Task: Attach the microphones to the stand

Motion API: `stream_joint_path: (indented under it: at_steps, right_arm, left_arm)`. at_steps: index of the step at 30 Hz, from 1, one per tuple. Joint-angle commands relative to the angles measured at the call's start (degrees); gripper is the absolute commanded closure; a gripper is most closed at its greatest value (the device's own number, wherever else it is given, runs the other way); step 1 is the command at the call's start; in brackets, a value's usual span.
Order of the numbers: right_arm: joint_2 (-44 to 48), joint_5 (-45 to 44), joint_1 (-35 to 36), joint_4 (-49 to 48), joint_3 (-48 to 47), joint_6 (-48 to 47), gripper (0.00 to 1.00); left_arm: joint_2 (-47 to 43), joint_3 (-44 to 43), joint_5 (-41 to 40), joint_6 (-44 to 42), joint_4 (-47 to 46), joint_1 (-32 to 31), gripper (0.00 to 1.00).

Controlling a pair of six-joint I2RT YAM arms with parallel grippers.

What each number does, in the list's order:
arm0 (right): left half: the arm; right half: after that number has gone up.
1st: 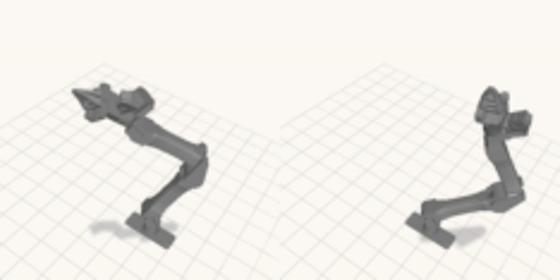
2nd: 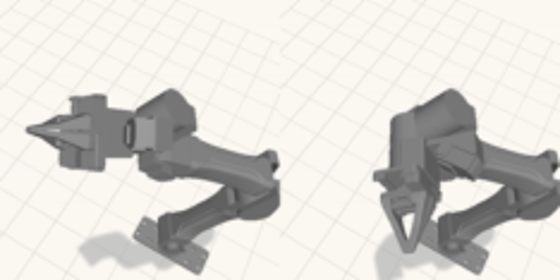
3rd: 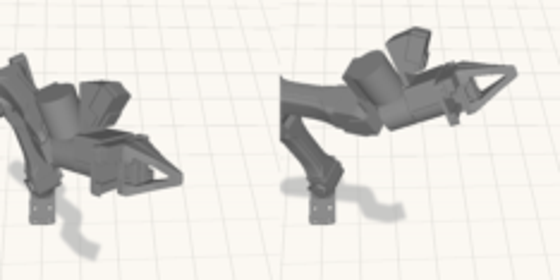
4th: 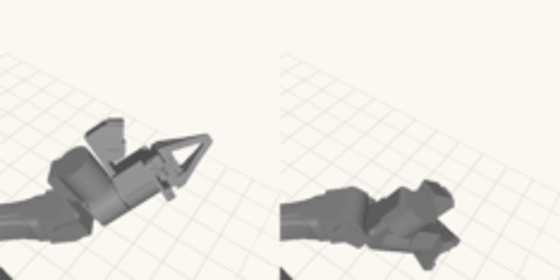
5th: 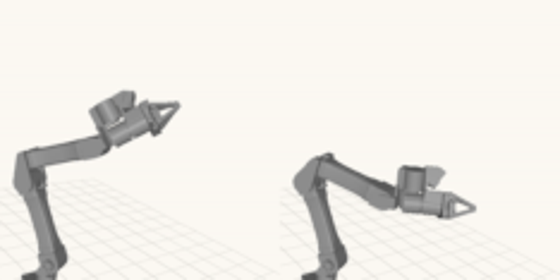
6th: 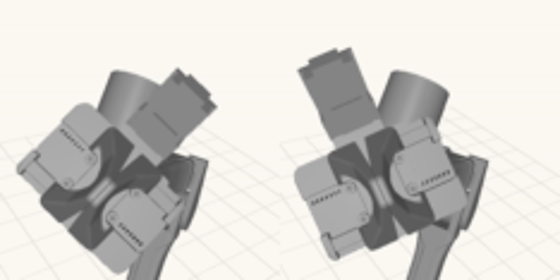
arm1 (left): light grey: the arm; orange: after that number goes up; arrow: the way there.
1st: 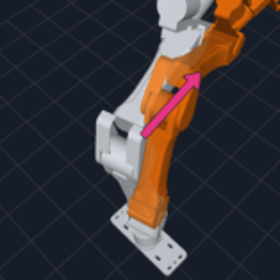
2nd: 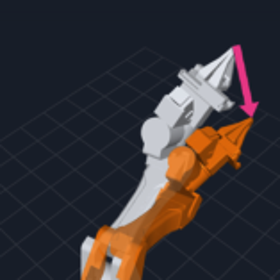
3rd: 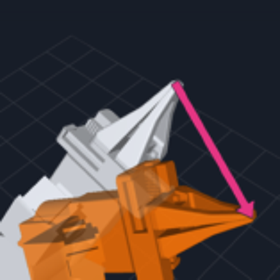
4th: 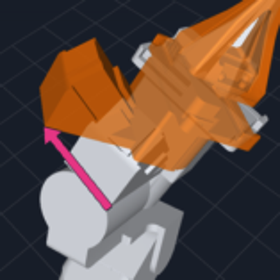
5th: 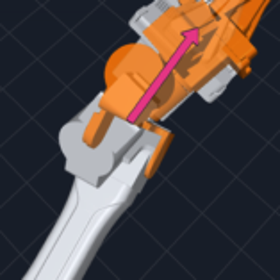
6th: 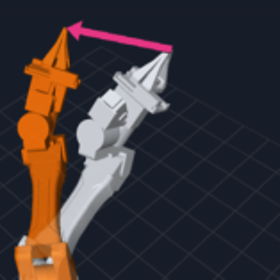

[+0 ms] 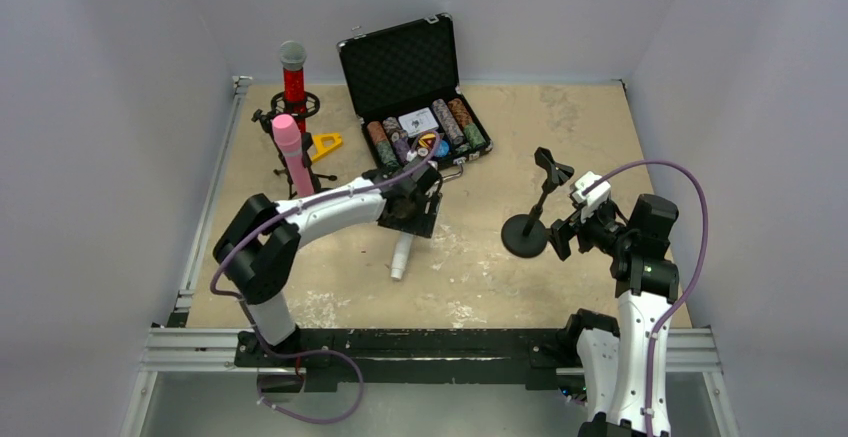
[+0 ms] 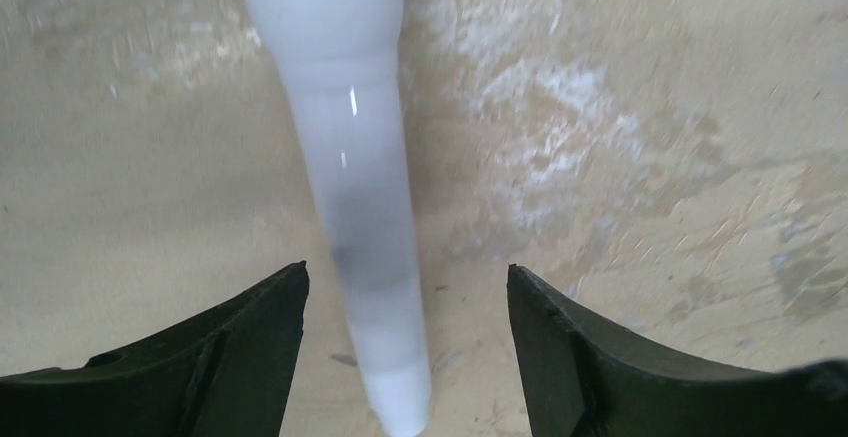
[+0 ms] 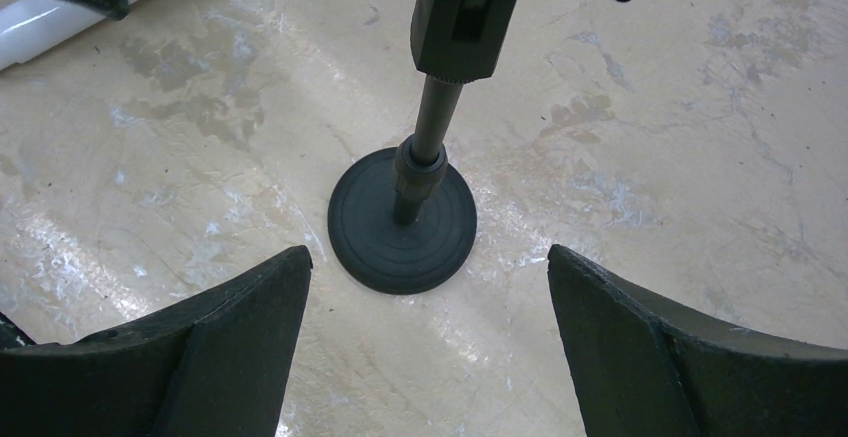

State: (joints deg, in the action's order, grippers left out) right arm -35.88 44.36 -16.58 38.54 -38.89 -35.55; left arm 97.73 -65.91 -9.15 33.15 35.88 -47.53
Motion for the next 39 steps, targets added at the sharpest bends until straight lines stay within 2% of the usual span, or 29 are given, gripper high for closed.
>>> stream_joint_path:
  at_steps: [1, 6, 15, 20, 27, 29, 30, 32, 33, 39]
  right_arm:
    - [0.29, 0.73, -0.26, -1.19, -0.58, 0.74, 0.09]
    - [0.58, 0.73, -0.21, -1.19, -0.52, 0.75, 0.09]
    - [0.64, 0.9, -0.21, -1.19, -0.57, 0.75, 0.09]
    - [0.74, 0.97, -0.22, -1.19, -0.59, 0.74, 0.09]
    - [0.99, 1.17, -0.24, -1.03, -0.57, 0.72, 0.09]
    - [1.11, 1.3, -0.24, -1.02, -0.57, 0.75, 0.09]
    - [1.11, 1.4, -0.28, -0.89, -0.57, 0.62, 0.09]
    - [1.03, 1.6, -0.27, -0.72, -0.66, 0.37, 0.09]
    - [1.07, 1.61, -0.23, -0.75, -0.66, 0.39, 0.09]
    - [1.15, 2.38, -0.23, -0.18, -0.83, -0.21, 0.09]
  left_arm:
    - [5.68, -9.18, 5.66, -5.12, 3.11, 3.18, 0.24]
    - [12.8, -15.98, 7.0, -5.89, 7.07, 5.93, 0.3]
    - [17.99, -20.65, 6.85, -6.32, 10.74, 7.1, 0.43]
    - [19.55, -22.36, 7.34, -7.93, 11.27, 7.1, 0.46]
    - [21.41, -25.0, 11.76, -13.6, 11.98, 7.1, 0.45]
    - [20.72, -24.81, 12.19, -14.35, 11.73, 7.1, 0.55]
    - [20.15, -24.58, 12.33, -14.72, 11.59, 7.1, 0.65]
    - [18.14, -22.86, 12.72, -15.54, 10.42, 7.05, 0.92]
    - [16.56, -21.76, 13.15, -15.98, 9.56, 7.09, 1.0]
    - [2.45, -12.32, 18.64, -17.96, 3.73, 7.1, 1.0]
